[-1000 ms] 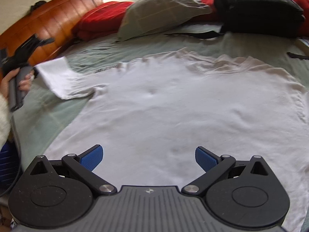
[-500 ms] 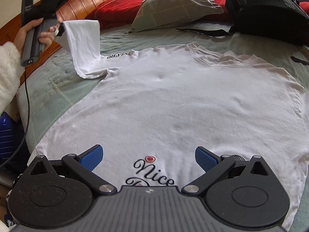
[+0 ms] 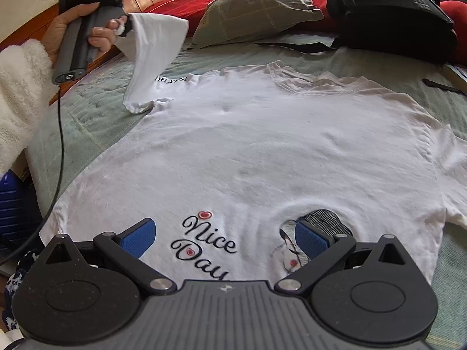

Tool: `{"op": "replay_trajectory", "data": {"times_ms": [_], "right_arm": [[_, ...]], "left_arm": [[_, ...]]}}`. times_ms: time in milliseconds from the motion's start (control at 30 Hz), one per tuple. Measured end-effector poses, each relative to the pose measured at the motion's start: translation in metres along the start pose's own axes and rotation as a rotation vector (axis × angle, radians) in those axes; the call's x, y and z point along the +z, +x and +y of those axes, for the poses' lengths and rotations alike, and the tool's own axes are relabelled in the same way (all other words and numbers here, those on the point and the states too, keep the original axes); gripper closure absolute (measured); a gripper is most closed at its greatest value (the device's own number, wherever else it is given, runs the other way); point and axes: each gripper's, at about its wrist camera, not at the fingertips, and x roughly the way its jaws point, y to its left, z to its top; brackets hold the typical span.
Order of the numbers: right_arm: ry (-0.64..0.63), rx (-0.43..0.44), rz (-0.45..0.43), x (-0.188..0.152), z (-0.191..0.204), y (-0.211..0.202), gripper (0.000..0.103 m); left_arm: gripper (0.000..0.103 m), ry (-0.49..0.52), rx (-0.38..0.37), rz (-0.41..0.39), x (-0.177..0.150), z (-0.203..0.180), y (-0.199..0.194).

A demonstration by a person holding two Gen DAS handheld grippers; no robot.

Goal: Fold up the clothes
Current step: 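Close the left gripper on the sleeve cuff and lift it, then carry the held sleeve with the left gripper across the shirt body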

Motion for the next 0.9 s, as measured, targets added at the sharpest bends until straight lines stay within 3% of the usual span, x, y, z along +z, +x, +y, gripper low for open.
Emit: {"op": "replay_trajectory", "data": {"times_ms": [500, 900], "right_arm": [[-0.049, -0.061, 0.028, -0.003, -0.01, -0.01, 0.0], [0.037, -0.11, 0.021, -0.011, -0.041, -0.021, 0.0]], "left_arm": [[0.001, 0.056, -0.06, 0.052, -0.052, -0.068, 0.055], [0.001, 0.102, -0.09, 0.146, -0.102, -0.093, 0.087]]}}
